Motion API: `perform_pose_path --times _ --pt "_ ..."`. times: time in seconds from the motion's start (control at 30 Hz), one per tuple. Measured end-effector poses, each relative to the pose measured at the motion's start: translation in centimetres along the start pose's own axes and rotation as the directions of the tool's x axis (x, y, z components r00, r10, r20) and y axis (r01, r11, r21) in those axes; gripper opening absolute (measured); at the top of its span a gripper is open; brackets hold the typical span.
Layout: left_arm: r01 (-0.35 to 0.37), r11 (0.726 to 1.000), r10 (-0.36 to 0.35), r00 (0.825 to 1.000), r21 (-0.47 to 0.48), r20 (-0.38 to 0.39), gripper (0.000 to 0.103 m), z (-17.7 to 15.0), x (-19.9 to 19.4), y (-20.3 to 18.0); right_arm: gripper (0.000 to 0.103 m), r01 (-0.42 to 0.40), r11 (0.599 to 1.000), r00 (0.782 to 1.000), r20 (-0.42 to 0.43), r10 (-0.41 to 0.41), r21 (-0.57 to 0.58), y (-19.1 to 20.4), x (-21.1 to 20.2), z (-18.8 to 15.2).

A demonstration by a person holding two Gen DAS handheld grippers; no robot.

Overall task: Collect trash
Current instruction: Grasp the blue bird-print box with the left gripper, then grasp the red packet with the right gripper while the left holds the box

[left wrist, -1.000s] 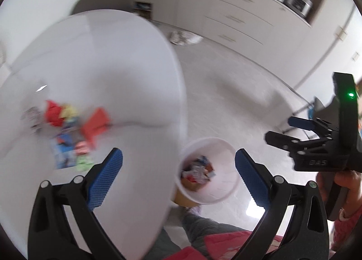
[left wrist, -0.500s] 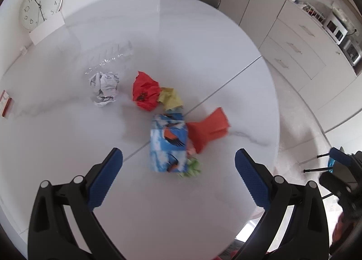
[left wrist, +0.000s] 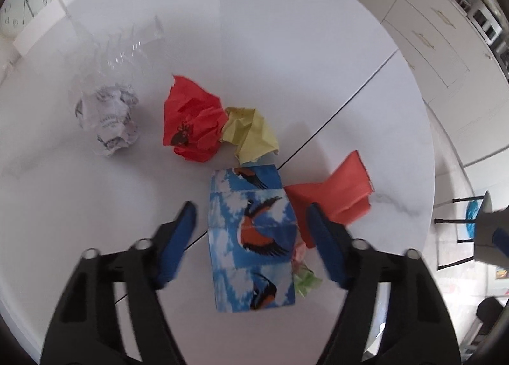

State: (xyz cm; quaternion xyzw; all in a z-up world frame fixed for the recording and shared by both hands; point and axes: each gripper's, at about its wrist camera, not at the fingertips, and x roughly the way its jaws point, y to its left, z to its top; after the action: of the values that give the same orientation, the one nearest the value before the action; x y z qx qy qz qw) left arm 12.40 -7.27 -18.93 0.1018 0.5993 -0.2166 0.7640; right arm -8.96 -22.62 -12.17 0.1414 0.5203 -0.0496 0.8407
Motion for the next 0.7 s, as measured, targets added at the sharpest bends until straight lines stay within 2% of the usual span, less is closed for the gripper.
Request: perform_pose_path --times 0.07,0.23,0.33,0.4,0.5,0.57,0.63,0.67,0.7 --pt "0.021 1.0 -0.021 1.0 -0.023 -0.019 0.048 0.1 0.4 0.4 0.1 -0.005 1.0 1.0 -0.011 0.005 0.0 0.1 0.6 0.2" --pt "0.013 1.0 -0.013 1.0 -0.016 0.001 0.048 -0.2 -0.2 0.5 0.1 -0.03 1.0 0.999 -0.046 0.03 -0.006 0.6 2.6 1.1" --pt "0.033 0.999 -0.032 0.999 -0.026 0.011 0.048 -0.5 -1.2 0.7 0.1 -0.062 0.998 0.996 -0.067 0.061 -0.017 1.0 4.1 2.1" --pt "0.047 0.998 -0.047 0.999 -0.029 0.024 0.048 -1.0 -2.3 1.0 0.1 -0.082 0.994 0.994 -0.084 0.076 -0.072 1.8 5.2 3.2" --pt "0.055 0.998 -0.054 0.998 -0.031 0.044 0.048 -1.7 -3.9 1.8 0.1 -0.104 0.964 0.99 -0.118 0.077 -0.243 3.6 6.6 4.9" --pt "0.054 0.998 -0.052 0.997 -0.033 0.06 0.048 -2.0 -4.9 2.3 0.1 -0.126 0.908 0.988 -0.134 0.079 -0.399 5.1 7.3 5.9" --pt "0.046 0.998 -0.043 0.996 -0.032 0.08 0.048 -2.5 -6.0 2.8 0.1 -0.152 0.82 0.984 -0.162 0.074 -0.551 6.7 8.0 6.2" --pt "0.039 0.999 -0.036 0.995 -0.034 0.092 0.048 -2.9 -6.7 3.2 0.1 -0.159 0.749 0.983 -0.175 0.058 -0.644 7.7 8.3 6.2" --pt "0.035 0.999 -0.03 0.994 -0.039 0.102 0.048 -3.2 -7.3 3.6 0.1 -0.165 0.66 0.982 -0.186 0.039 -0.733 8.6 8.8 6.0"
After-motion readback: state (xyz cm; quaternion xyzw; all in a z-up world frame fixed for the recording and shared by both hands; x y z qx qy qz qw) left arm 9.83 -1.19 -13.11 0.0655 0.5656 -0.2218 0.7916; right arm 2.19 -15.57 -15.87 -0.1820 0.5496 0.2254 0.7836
